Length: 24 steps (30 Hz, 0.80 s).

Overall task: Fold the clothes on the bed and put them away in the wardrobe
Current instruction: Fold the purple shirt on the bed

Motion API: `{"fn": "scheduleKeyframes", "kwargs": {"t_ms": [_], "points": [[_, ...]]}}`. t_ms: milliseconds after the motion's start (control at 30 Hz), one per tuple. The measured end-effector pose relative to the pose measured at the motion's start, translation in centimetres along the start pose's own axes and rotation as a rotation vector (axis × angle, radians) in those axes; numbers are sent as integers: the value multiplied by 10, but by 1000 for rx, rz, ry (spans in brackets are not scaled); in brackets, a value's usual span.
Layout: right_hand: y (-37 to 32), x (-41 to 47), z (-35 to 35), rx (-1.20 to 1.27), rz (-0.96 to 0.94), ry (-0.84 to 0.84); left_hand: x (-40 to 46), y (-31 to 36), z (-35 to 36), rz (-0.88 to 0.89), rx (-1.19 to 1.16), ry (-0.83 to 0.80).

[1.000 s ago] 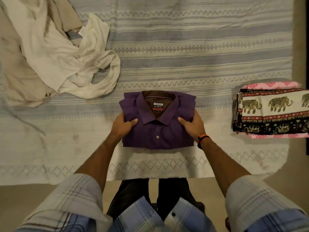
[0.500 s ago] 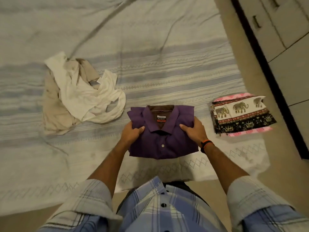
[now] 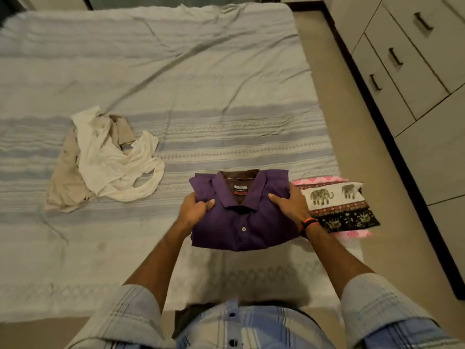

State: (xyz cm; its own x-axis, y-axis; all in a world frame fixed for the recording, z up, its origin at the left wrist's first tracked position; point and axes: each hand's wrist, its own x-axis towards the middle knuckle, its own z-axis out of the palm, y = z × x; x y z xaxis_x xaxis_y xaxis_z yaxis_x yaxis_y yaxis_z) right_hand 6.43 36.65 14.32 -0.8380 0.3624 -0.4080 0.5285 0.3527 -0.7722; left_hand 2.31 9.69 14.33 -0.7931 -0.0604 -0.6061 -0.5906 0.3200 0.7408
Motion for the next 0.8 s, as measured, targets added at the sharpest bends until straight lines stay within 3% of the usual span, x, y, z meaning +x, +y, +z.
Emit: {"fn": "scheduleKeyframes", "kwargs": {"t_ms": [300, 800], "points": [[29, 41, -98, -15, 20, -24, -12, 38, 100, -11, 7, 45], [38, 145, -170, -15, 52, 10, 60, 102, 191, -41, -17, 19]]}}
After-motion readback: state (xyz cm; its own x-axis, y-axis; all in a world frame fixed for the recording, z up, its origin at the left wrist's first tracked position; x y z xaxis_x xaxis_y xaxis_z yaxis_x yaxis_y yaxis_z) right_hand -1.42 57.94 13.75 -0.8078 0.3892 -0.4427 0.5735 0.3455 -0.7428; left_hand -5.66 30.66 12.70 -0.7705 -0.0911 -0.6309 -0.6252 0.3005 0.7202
